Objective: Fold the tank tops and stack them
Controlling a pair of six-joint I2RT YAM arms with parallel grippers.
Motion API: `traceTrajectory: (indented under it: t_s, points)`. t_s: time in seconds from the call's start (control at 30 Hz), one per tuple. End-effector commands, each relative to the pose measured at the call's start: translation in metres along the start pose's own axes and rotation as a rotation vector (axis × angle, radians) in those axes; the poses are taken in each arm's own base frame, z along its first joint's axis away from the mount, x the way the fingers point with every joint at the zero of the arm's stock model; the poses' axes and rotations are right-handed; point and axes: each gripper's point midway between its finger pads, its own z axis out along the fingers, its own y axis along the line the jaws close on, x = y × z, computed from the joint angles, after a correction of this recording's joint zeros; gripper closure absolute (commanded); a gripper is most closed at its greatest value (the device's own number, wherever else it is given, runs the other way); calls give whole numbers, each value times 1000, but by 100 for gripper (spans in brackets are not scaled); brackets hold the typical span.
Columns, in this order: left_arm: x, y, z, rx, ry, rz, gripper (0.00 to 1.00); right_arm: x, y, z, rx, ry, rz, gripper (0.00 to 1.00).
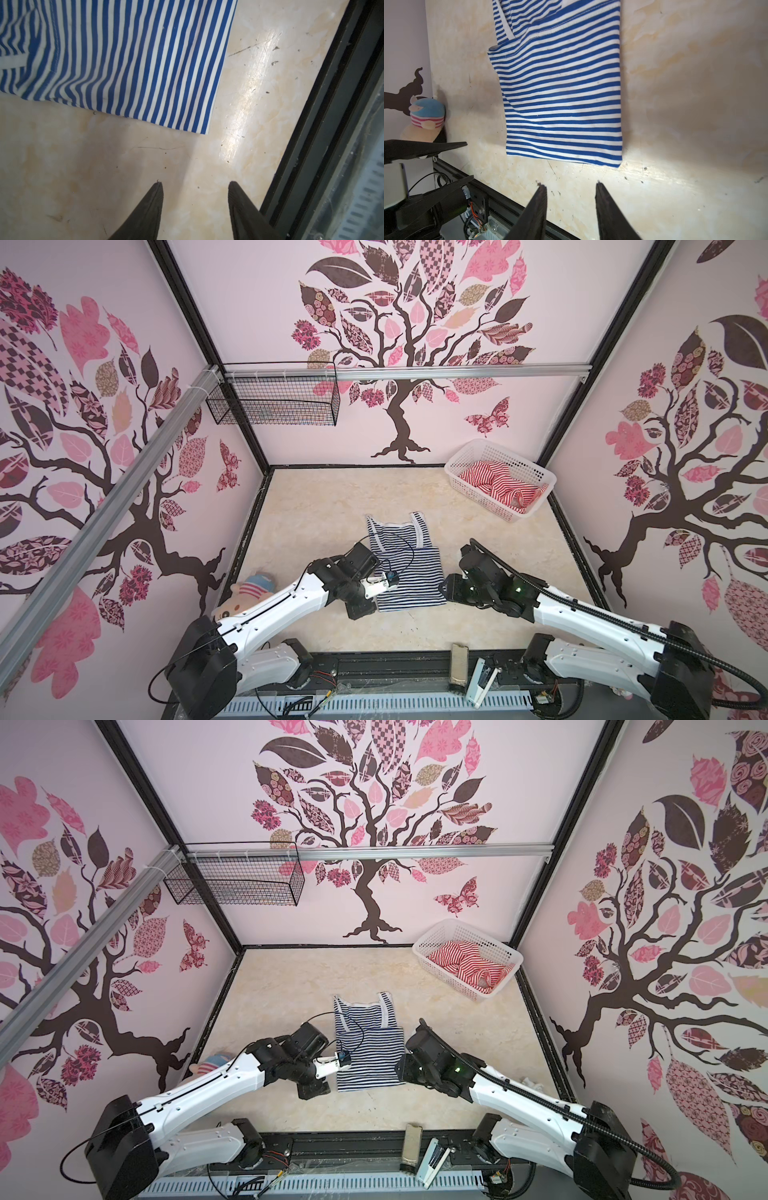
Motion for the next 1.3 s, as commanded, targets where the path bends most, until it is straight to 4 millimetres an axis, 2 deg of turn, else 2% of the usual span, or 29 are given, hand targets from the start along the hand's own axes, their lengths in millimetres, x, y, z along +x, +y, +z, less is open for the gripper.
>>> traceTrajectory:
  t_s: [0.0, 0.1, 0.2, 0.43, 0.67, 0.93, 1.0, 1.1, 1.27]
  points:
    - [-10, 11, 10, -73, -27, 25, 38, 17, -29, 10, 85, 41, 46, 55]
    - [-14, 12, 21, -71, -30, 38, 32, 22, -33, 20, 81, 56, 58, 50]
    - [-17, 11, 31, -80, -32, 67, 31, 25, -36, 31, 90, 68, 68, 47]
    - [-22, 9, 50, -142, 5, 153, 30, 34, -45, 51, 121, 109, 92, 47]
    - [-19, 7, 65, -154, 24, 185, 31, 37, -52, 61, 158, 122, 92, 50]
    - [-15, 6, 70, -149, 38, 198, 30, 36, -51, 62, 162, 125, 88, 68]
    - [-16, 3, 69, -135, 29, 202, 30, 34, -51, 61, 163, 119, 86, 79]
    - [-17, 0, 69, -118, 22, 206, 30, 31, -47, 60, 157, 107, 82, 90]
    - [-12, -2, 70, -92, 61, 212, 36, 24, -40, 57, 144, 91, 77, 99]
